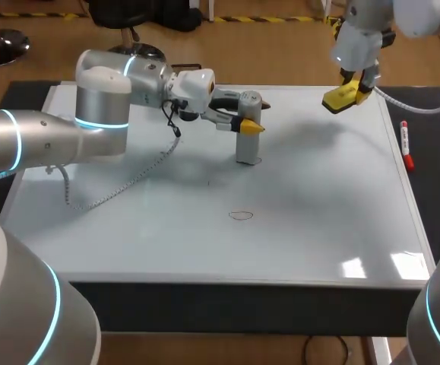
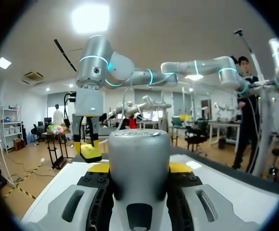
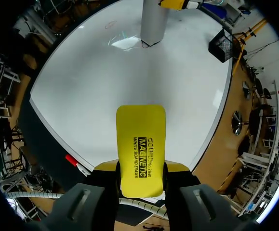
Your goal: Pick up the inspection probe, press it on each red-marked spot on the whiteboard one by one, put down the probe, pick up the eraser, and wipe off all the red marks.
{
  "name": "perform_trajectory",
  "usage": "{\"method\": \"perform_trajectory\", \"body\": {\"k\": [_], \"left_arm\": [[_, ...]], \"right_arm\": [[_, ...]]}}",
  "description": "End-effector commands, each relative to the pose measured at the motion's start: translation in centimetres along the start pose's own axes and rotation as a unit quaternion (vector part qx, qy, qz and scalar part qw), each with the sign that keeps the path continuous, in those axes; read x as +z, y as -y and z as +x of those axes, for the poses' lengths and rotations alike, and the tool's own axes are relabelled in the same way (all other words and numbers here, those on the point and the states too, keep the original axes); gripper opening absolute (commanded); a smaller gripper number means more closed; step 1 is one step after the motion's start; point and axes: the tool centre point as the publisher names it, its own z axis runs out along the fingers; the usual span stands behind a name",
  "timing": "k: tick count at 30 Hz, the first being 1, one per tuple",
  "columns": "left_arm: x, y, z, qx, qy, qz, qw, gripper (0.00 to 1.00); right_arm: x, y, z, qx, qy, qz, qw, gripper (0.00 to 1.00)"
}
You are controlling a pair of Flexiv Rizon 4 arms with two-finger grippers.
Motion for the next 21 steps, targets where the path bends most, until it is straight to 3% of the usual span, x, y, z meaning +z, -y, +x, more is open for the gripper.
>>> {"method": "perform_trajectory", "body": {"k": [1,9,21], "left_arm": [[-0.6,1.6,0.2,0.007,-0.001,-0.002,1.0,0.0],[-2.4,3.0,0.1,0.008,0.009,0.005,1.0,0.0],[-10.1,3.8,-0.4,0.013,0.064,-0.006,0.998,0.0]], "right_arm": [[-0.1,0.1,-0.1,-0.001,-0.002,0.0,1.0,0.0],[-0.1,0.1,-0.1,-0.001,-0.002,0.0,1.0,0.0],[-0.1,0.1,-0.1,-0.001,-0.002,0.0,1.0,0.0]]}}
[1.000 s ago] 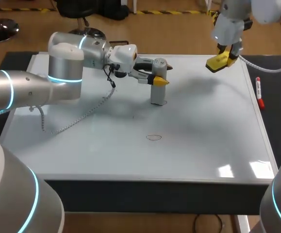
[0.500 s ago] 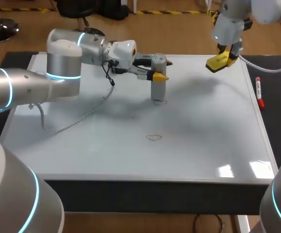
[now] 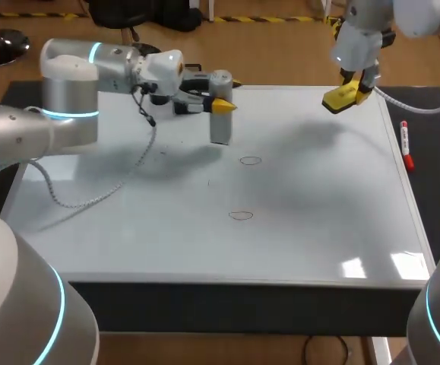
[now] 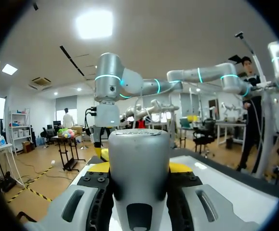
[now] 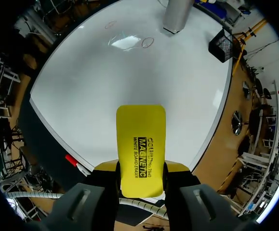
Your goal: Pick up the inspection probe, press it on each red-marked spot on the whiteboard one by one, put down the probe, pick up the eraser, and wipe off all the red marks.
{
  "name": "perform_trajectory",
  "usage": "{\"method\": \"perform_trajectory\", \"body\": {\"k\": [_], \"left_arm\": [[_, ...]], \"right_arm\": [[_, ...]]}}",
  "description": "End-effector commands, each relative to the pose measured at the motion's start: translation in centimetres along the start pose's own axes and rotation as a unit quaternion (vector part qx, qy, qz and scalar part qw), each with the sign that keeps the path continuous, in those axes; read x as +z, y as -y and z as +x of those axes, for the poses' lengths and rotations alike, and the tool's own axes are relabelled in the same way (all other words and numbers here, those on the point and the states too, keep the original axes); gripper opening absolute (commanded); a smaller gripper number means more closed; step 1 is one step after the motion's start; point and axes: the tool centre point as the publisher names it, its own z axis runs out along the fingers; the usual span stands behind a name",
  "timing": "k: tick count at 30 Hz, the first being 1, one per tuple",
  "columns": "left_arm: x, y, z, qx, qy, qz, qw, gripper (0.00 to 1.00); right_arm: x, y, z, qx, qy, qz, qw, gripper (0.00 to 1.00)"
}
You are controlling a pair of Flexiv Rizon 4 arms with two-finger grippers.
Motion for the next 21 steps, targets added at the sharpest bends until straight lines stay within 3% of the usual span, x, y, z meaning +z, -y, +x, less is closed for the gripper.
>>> {"method": "perform_trajectory", "body": {"k": [1,14,21], "left_arm": [[-4.0,1.0,0.9,0.003,0.025,-0.004,1.0,0.0],[-14.4,2.2,0.4,0.015,0.107,-0.02,0.994,0.0],[-18.0,2.3,0.7,0.014,0.138,-0.026,0.99,0.0]], "right_arm": [[-0.1,0.1,-0.1,-0.001,-0.002,0.001,1.0,0.0],[-0.1,0.1,-0.1,-0.001,-0.002,0.001,1.0,0.0],[-0.1,0.1,-0.1,-0.001,-0.002,0.001,1.0,0.0]]}}
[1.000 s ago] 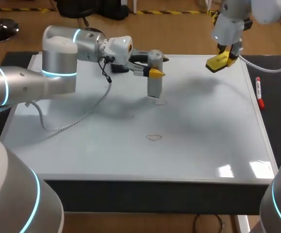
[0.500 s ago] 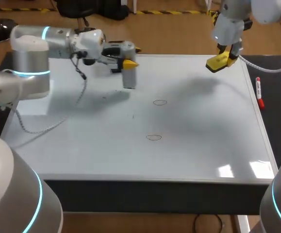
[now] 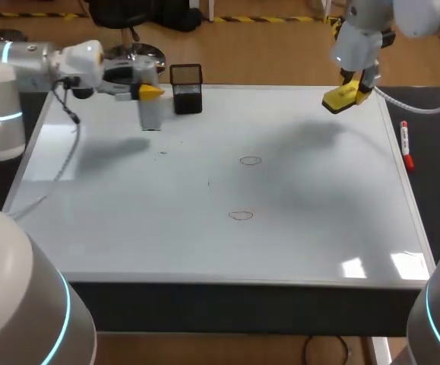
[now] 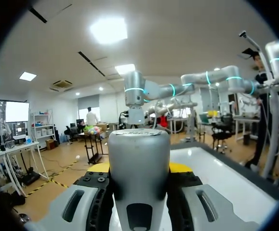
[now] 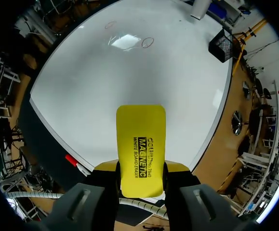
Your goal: Pick up the inspection probe, press it on each red-marked spot on the whiteboard one by one, put down the probe, pick up the eraser, and wipe off all the red marks.
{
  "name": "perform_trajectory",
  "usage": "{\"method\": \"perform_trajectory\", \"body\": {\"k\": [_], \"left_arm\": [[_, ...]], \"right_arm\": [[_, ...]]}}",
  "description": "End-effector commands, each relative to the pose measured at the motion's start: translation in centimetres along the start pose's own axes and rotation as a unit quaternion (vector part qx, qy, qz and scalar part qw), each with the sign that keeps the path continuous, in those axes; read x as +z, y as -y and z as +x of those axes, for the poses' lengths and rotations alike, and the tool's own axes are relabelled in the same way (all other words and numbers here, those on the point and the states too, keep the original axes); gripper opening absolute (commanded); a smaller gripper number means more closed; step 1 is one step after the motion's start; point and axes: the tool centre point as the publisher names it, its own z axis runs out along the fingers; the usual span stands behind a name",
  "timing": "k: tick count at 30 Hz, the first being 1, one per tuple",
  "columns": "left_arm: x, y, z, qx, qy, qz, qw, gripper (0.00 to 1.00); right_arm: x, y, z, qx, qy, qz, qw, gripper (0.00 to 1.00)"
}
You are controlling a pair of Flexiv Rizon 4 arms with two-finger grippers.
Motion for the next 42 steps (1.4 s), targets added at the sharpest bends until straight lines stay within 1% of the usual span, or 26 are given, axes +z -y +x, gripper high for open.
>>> {"method": "perform_trajectory", "body": {"k": [1,5,11,28,30,36,42], "left_arm": [[-2.4,0.6,1.0,0.002,0.033,-0.005,0.999,0.0],[-3.5,0.2,0.7,-0.001,0.042,-0.01,0.999,0.0],[-4.2,0.0,1.2,-0.004,0.05,-0.008,0.999,0.0],[-4.2,0.0,1.2,-0.004,0.05,-0.008,0.999,0.0],[-4.2,0.0,1.2,-0.004,0.05,-0.008,0.999,0.0],[-4.2,0.0,1.2,-0.004,0.05,-0.008,0.999,0.0],[-4.2,0.0,1.2,-0.004,0.05,-0.008,0.999,0.0]], "right_arm": [[-0.1,0.1,-0.1,-0.001,-0.002,0.001,1.0,0.0],[-0.1,0.1,-0.1,-0.001,-0.002,0.001,1.0,0.0],[-0.1,0.1,-0.1,-0.001,-0.002,0.001,1.0,0.0],[-0.1,0.1,-0.1,-0.001,-0.002,0.001,1.0,0.0],[0.2,-0.6,0.1,-0.017,-0.008,0.002,1.0,0.0],[0.8,-3.9,0.2,-0.06,-0.027,0.021,0.998,0.0],[0.8,-8.3,0.0,-0.107,-0.023,0.027,0.994,0.0]]}}
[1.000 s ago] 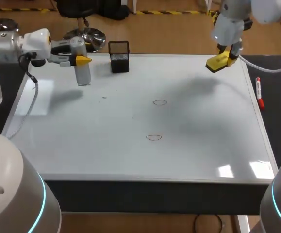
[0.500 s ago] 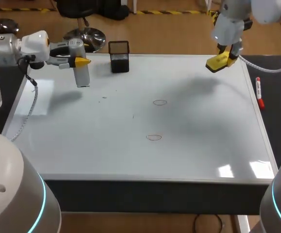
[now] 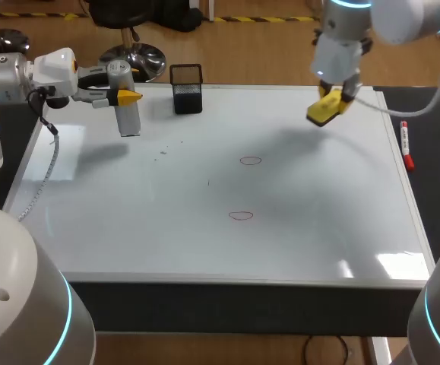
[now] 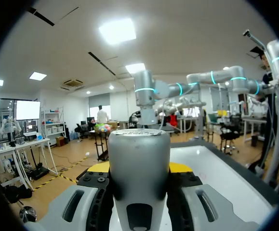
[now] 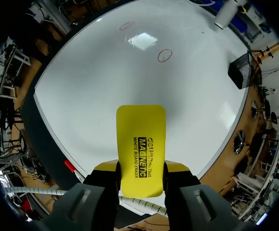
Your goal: Pick up the inspection probe, press it on each red-marked spot on the whiteboard one by one, put down the probe, pick up the eraser, and wipe off all the red marks.
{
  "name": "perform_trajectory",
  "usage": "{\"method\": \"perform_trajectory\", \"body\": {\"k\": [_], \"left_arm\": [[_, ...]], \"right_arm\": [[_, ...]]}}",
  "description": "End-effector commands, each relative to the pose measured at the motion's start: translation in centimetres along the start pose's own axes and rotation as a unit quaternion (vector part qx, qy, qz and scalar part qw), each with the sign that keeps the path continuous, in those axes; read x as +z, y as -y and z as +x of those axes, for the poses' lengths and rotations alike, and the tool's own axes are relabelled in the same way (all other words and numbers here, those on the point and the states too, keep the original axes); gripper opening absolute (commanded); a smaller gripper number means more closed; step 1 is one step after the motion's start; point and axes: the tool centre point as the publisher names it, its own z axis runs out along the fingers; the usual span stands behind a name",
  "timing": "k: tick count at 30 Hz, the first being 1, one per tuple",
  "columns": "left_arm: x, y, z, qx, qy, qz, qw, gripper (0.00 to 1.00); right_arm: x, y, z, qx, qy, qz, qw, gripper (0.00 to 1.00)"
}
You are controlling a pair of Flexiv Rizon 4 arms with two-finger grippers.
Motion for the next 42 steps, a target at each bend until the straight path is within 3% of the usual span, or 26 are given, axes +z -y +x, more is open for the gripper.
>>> {"method": "perform_trajectory", "body": {"k": [1,14,22,30,42], "left_arm": [[0.0,0.2,0.1,0.001,0.002,-0.001,1.0,0.0],[0.0,0.2,0.1,0.001,0.002,-0.001,1.0,0.0],[0.0,0.2,0.1,0.001,0.002,-0.001,1.0,0.0],[0.0,0.2,0.1,0.001,0.002,-0.001,1.0,0.0],[0.0,0.2,0.1,0.001,0.002,-0.001,1.0,0.0]], "right_arm": [[-0.4,-3.3,-0.6,-0.023,0.003,0.02,1.0,0.0],[0.4,-14.4,-2.4,-0.119,0.01,0.02,0.993,0.0],[0.7,-19.3,-3.6,-0.16,0.019,0.015,0.987,0.0],[1.9,-21.5,-4.8,-0.189,0.019,0.015,0.982,0.0],[3.8,-22.2,-6.2,-0.228,0.029,0.018,0.973,0.0]]}}
